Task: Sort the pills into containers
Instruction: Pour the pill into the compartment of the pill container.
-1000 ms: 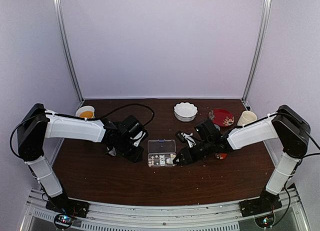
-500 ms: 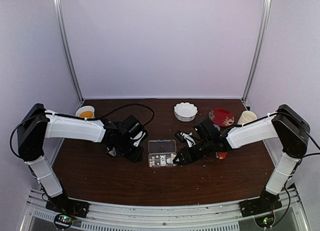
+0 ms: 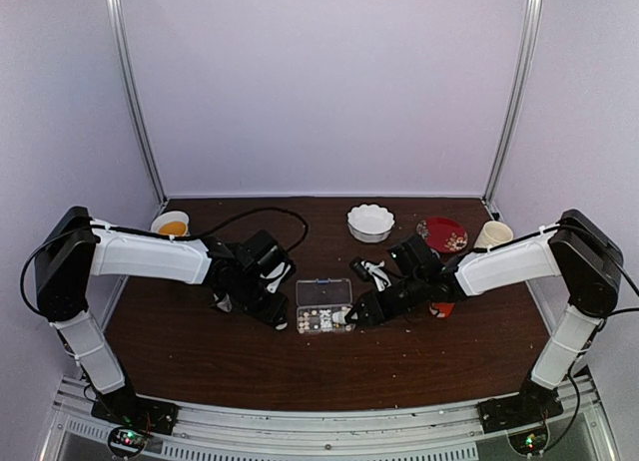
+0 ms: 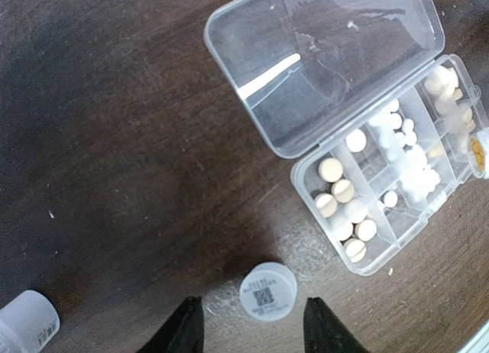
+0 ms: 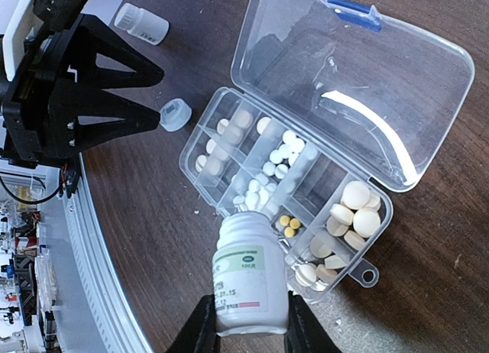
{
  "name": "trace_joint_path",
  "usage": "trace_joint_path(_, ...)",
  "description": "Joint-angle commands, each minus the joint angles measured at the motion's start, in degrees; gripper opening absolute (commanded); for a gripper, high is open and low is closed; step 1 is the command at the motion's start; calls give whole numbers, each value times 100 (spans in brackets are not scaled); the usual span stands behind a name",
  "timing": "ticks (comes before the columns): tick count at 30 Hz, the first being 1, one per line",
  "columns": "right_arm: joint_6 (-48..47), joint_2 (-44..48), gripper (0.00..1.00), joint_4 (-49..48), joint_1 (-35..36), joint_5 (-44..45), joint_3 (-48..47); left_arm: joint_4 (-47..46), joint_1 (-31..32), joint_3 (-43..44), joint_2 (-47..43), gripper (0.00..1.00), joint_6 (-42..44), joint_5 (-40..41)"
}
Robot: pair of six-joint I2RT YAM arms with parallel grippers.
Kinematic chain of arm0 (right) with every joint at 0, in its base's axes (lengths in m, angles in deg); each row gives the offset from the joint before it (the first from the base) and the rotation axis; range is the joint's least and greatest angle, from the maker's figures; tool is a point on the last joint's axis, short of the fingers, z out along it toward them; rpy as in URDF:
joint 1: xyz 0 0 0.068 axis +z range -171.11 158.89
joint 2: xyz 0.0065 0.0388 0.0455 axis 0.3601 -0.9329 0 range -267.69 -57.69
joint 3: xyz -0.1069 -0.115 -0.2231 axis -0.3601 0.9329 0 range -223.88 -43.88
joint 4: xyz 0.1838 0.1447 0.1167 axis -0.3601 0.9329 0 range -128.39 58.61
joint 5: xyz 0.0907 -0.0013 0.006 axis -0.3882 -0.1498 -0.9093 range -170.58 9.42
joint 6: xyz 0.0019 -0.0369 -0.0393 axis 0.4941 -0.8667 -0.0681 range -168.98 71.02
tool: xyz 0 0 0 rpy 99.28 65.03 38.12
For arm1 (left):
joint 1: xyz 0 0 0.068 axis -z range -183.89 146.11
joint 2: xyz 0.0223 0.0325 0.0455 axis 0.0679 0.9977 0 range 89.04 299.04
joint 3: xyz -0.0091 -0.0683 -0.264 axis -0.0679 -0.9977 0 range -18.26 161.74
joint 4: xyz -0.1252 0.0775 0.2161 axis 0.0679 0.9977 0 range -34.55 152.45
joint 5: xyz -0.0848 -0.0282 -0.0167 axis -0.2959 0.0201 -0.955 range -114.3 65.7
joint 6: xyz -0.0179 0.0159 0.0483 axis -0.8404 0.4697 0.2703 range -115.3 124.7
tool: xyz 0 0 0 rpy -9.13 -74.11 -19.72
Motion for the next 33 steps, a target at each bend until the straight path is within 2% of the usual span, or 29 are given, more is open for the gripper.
trace_joint_path(1,-9,118,0,-105,-16,91,87,-125,-27,75,-98,52,-24,-81)
trace_joint_path(6,2,129,0,-144,-16,91,104,-135,-28,95,-164,52,-54,-115)
trace_joint_path(10,31,127,0,-192,-16,57,114,-655,90,48,-387,33,-115,-558)
trace_joint_path(12,37,108,0,-214,-18,47,116,-1220,172,-22,-458,17,-208,-931)
trace_joint_path(13,52,107,0,-231,-23,43,122,-1498,200,-45,-456,5,-282,-1080)
trace_joint_path(14,73,95,0,-272,-24,32,130,-1737,242,-45,-440,0,-350,-1205)
trace_joint_path(17,121,65,0,-329,-20,5,139,-2101,343,214,-169,0,-449,-1542)
trace_joint_path(24,145,57,0,-324,-24,63,149,-2212,644,1069,653,0,-572,-1723)
trace_joint_path(33,135,13,0,-292,-24,69,125,-2167,648,1125,815,0,-720,-1614)
